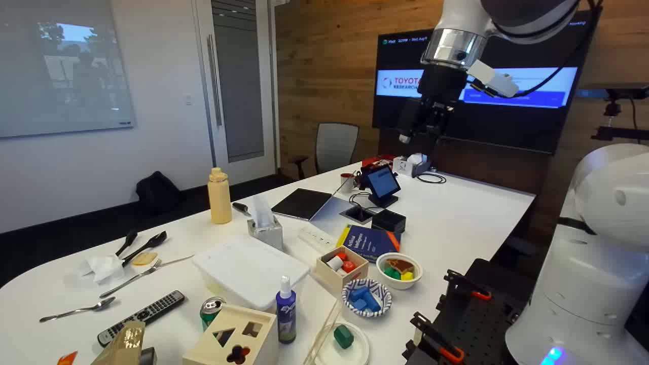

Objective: Remove the toy steak from the white bowl on the right and put it on the white plate on the left

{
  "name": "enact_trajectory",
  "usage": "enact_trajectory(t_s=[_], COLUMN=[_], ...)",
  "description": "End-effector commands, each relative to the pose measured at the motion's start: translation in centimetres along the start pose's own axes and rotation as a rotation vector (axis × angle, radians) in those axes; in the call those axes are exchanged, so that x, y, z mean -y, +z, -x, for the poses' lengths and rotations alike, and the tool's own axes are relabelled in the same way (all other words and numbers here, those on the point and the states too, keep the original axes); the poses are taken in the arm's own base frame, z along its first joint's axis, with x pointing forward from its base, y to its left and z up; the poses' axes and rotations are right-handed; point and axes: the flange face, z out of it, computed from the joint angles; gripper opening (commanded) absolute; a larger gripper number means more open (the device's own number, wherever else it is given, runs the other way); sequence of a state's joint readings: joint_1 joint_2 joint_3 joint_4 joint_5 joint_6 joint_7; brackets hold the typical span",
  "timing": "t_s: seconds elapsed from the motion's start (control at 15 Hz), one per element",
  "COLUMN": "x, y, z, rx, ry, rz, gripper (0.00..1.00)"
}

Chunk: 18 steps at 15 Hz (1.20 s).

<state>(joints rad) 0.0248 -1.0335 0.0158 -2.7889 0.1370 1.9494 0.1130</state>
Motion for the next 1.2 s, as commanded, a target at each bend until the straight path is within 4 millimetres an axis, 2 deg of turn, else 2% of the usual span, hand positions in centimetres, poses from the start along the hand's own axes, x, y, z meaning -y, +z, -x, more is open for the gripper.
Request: enact_trajectory(t_s=[0.0, 0.13, 0.27, 0.4, 0.6, 0.73, 1.13], x=[0.0, -1.0, -2.9, -5.9, -10.8, -13.7, -19.1], y=[-0.1, 0.9, 2.1, 4.4, 8.5, 11.5, 21.3], z=[0.0, -1.1, -2.2, -4.1, -6.8, -7.9, -9.6], rx=[0.001, 0.015, 0.026, 0.025, 0.014, 0.023, 0.099], ry=[0.0, 0.016, 0.046, 0.114, 0.18, 0.212, 0.247], rz=[0.0, -0.005, -0.028, -0.049, -0.056, -0.05, 0.052], gripper=[1.0, 1.0, 1.0, 1.0, 1.0, 1.0, 1.0])
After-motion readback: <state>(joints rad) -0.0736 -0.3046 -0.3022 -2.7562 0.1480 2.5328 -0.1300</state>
